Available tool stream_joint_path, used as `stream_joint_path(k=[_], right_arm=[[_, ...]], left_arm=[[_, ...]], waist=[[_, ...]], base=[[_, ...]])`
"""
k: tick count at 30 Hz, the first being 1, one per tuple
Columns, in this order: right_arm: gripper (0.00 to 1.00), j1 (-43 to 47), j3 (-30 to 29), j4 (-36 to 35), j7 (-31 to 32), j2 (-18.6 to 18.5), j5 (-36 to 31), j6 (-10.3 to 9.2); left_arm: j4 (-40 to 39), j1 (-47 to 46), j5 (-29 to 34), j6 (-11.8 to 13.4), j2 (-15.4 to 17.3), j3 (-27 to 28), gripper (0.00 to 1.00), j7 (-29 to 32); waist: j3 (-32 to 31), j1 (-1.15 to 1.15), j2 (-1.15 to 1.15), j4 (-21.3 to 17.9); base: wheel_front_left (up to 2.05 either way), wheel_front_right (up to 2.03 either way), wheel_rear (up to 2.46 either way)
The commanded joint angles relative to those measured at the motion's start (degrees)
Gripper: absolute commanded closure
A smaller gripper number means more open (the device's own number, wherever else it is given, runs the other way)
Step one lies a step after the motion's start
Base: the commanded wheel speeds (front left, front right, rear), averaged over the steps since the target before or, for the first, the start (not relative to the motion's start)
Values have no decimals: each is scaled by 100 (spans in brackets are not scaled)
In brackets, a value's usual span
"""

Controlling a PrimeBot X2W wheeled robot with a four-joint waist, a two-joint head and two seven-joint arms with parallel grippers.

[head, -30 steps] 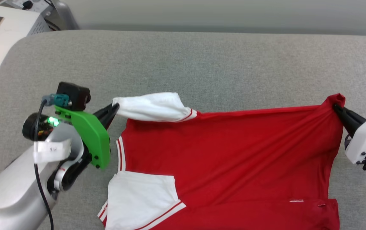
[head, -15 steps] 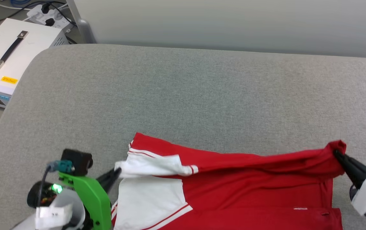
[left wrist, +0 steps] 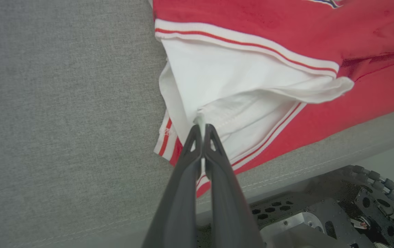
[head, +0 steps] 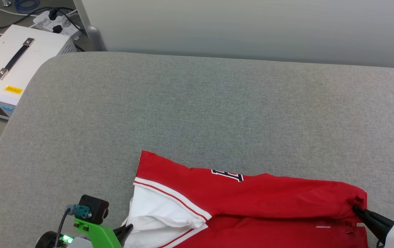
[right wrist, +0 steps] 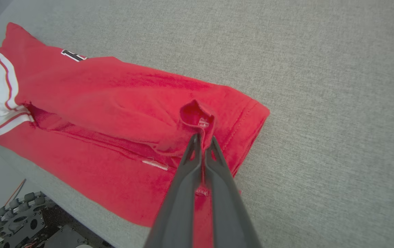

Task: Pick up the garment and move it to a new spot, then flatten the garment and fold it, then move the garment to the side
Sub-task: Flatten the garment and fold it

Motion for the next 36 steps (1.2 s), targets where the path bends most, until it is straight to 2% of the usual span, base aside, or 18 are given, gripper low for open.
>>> stream_joint_path(k=[1, 5, 6, 7, 8, 16, 24, 25, 30, 33, 36], right_arm=[[100, 63, 66, -28, 21, -85, -43, -5], [100, 46, 301, -13, -15, -228, -154, -5], [88, 43, 346, 20, -15, -247, -174, -5], [25, 39, 396, 50, -18, -263, -201, -5], [0, 31, 443, 79, -23, -270, -219, -5], [0, -20, 477, 179, 83, -280, -150, -5], [0, 38, -274, -403, 547, -108, 26, -5], [0, 115, -669, -641, 849, 49, -23, -5], [0, 306, -1421, -942, 1520, 648, -253, -5], [0, 461, -1744, -1021, 1981, 1087, -571, -5], [0, 589, -2123, -998, 2434, 1648, -993, -5]], left_arm=[[71, 80, -3, -18, -2, -40, 100, 38], [252, 107, 52, -74, -62, -179, 100, 97], [297, 111, 72, -86, -87, -210, 100, 97], [346, 108, 113, -94, -113, -242, 11, 80], [404, 102, 153, -86, -148, -260, 0, 49], [702, 4, 317, -180, -399, -321, 0, -221], [493, -102, 290, -50, -446, 95, 0, -820], [350, -146, 331, 81, -438, 301, 0, -1104], [228, -220, 534, 315, -533, 689, 0, -1893], [274, -221, 665, 392, -654, 866, 0, -2387], [362, -156, 718, 341, -884, 1157, 0, -2686]], waist=[[2, 0, 0, -5], [-7, 0, 0, -24], [-9, 0, 0, -26], [-13, 0, 0, -28], [-15, 0, 0, -30], [-110, 0, 0, -36], [-287, 0, 0, -17], [-331, 0, 0, 1], [-365, 0, 0, 35], [-338, 0, 0, 49], [-290, 0, 0, 53]], base=[[0, 0, 0], [0, 0, 0], [0, 0, 0], [0, 0, 0], [0, 0, 0], [0, 0, 0], [0, 0, 0], [0, 0, 0], [0, 0, 0], [0, 0, 0], [0, 0, 0]])
